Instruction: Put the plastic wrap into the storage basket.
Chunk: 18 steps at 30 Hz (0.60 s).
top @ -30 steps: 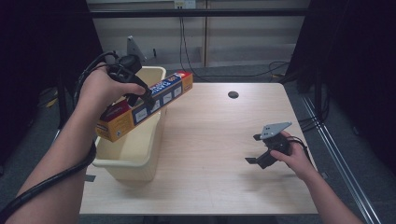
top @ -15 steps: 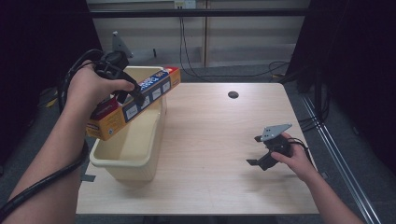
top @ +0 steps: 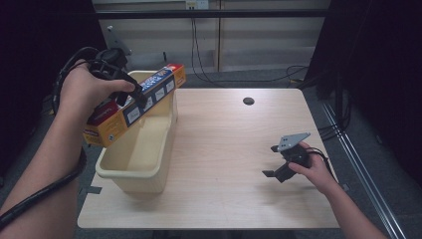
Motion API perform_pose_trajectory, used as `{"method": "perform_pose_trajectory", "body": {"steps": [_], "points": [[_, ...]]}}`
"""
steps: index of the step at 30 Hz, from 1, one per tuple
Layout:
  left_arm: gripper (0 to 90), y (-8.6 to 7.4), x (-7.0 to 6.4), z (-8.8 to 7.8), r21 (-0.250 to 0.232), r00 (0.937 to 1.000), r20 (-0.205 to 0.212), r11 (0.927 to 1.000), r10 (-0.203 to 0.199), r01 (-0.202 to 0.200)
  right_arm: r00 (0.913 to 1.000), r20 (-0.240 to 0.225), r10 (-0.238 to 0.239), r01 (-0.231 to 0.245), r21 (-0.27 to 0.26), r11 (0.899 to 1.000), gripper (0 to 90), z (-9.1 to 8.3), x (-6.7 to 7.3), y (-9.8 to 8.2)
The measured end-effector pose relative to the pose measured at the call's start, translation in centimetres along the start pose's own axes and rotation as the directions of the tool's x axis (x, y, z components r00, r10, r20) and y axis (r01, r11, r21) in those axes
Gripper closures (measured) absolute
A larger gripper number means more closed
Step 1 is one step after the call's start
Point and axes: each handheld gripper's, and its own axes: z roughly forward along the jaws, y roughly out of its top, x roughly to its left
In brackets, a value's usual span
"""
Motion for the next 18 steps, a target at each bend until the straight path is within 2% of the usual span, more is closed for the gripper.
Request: {"method": "perform_pose_trajectory", "body": {"steps": [1, 7, 10, 13, 18], "points": [[40.7, 0.0, 0.1, -0.1, 0.003, 1.0000, -0.003, 1.0000, 0.005, -0.005, 1.0000, 0.000, 0.004, -0.004, -0.001, 1.000, 2.2, 0.0, 0.0, 0.0], [40.6, -0.3, 0.6, -0.4, -0.018, 0.9983, -0.041, 0.9990, -0.041, 0.040, 1.0000, -0.001, 0.002, -0.002, -0.002, 1.000, 2.2, 0.0, 0.0, 0.0], [40.6, -0.5, 0.8, -0.4, -0.007, 0.9964, -0.067, 0.9987, -0.052, 0.051, 1.0000, -0.003, 0.003, -0.003, -0.001, 1.000, 2.2, 0.0, 0.0, 0.0], [40.6, -0.7, 0.9, -0.1, 0.003, 0.9942, -0.076, 0.9971, -0.075, 0.076, 1.0000, 0.000, 0.003, -0.003, -0.003, 1.000, 2.2, 0.0, 0.0, 0.0], [40.6, -0.9, 1.2, 0.3, 0.005, 0.9918, -0.090, 0.9958, -0.091, 0.092, 1.0000, -0.001, 0.004, -0.004, -0.004, 1.000, 2.2, -0.1, 0.0, 0.0]]}}
